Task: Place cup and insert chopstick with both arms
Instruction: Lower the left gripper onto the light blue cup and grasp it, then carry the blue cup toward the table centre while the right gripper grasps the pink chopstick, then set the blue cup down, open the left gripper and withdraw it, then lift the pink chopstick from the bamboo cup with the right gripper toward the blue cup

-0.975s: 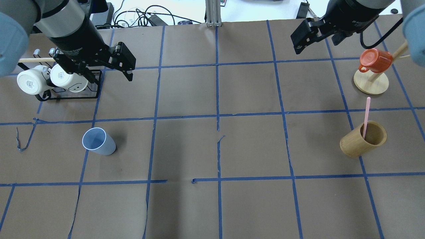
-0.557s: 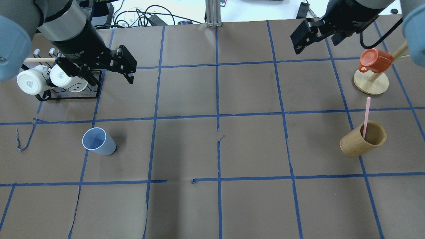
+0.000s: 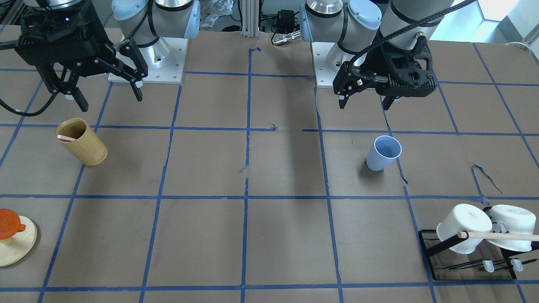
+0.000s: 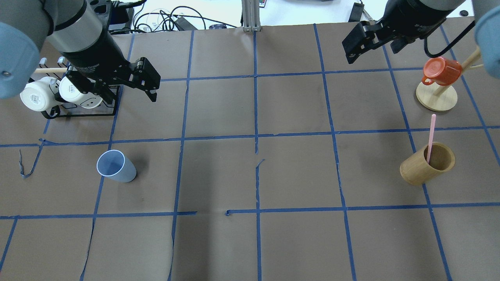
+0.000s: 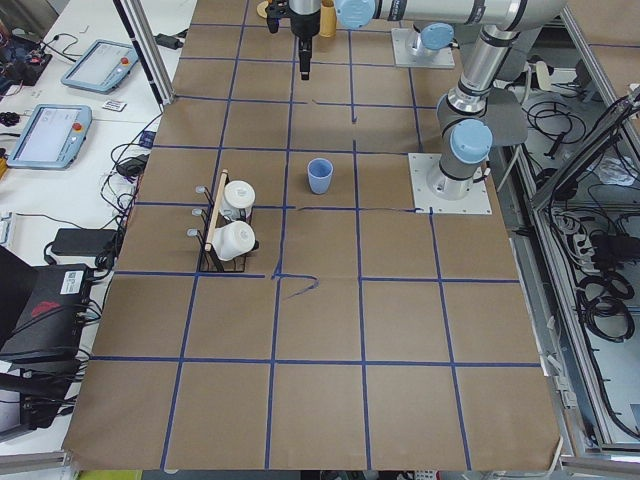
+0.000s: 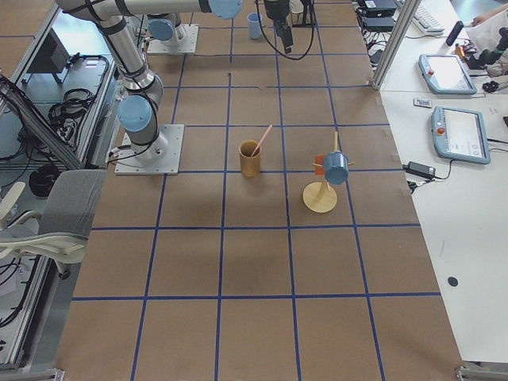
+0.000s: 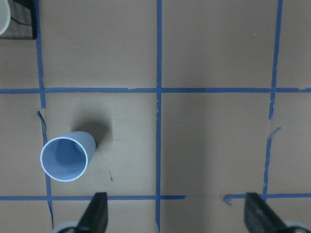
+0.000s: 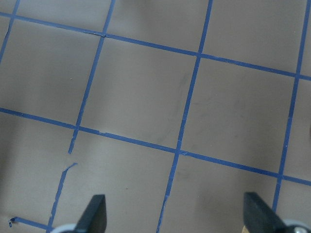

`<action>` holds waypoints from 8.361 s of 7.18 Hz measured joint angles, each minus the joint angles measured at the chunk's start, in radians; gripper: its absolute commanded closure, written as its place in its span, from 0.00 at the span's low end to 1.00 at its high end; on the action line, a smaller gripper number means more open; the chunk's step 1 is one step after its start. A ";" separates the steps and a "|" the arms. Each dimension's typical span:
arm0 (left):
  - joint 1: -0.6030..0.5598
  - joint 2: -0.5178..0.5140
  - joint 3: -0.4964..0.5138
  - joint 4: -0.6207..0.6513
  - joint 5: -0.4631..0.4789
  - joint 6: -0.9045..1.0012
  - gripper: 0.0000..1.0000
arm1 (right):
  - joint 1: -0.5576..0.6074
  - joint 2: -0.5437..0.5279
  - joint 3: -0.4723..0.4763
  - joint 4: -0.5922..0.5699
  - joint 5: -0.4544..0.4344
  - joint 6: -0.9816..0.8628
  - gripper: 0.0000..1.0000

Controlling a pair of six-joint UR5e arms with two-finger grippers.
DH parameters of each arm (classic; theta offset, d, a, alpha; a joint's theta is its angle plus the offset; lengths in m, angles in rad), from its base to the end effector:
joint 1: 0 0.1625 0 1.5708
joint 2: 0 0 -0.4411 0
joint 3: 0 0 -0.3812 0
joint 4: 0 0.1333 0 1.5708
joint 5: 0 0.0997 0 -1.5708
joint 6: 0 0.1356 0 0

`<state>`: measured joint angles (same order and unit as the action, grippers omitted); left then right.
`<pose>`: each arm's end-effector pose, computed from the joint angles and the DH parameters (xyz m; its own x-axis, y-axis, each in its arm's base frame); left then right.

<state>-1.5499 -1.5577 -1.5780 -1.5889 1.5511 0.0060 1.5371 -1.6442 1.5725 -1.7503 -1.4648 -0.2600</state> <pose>-0.1260 -0.4762 0.4690 -0.9997 -0.0151 0.0198 -0.0149 0.9998 0.0121 0.1315 -0.4827 0.5239 -0.9697 -0.2419 -0.0351 -0.2242 0.9374 -0.2666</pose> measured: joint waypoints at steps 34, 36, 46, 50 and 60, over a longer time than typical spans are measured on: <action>-0.489 -0.528 0.023 0.559 0.070 -0.366 0.00 | -0.385 0.140 0.291 -0.111 -0.079 -0.704 0.22; -0.400 -0.483 0.058 0.552 0.045 -0.366 0.00 | -0.386 0.136 0.291 -0.105 -0.094 -0.710 0.57; -0.122 -0.027 0.026 0.062 0.032 -0.031 0.00 | -0.385 0.123 0.221 0.022 -0.100 -0.698 0.89; -0.064 -0.015 0.029 0.083 0.025 0.009 0.00 | -0.374 0.057 -0.031 0.266 -0.073 -0.696 0.89; -0.041 0.024 0.019 0.076 0.031 0.005 0.00 | 0.302 0.151 0.019 -0.322 0.092 0.133 0.98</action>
<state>-1.5909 -1.5336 -1.5590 -1.5124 1.5821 0.0114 1.8389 -1.4932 1.5915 -2.0720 -1.3729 -0.1272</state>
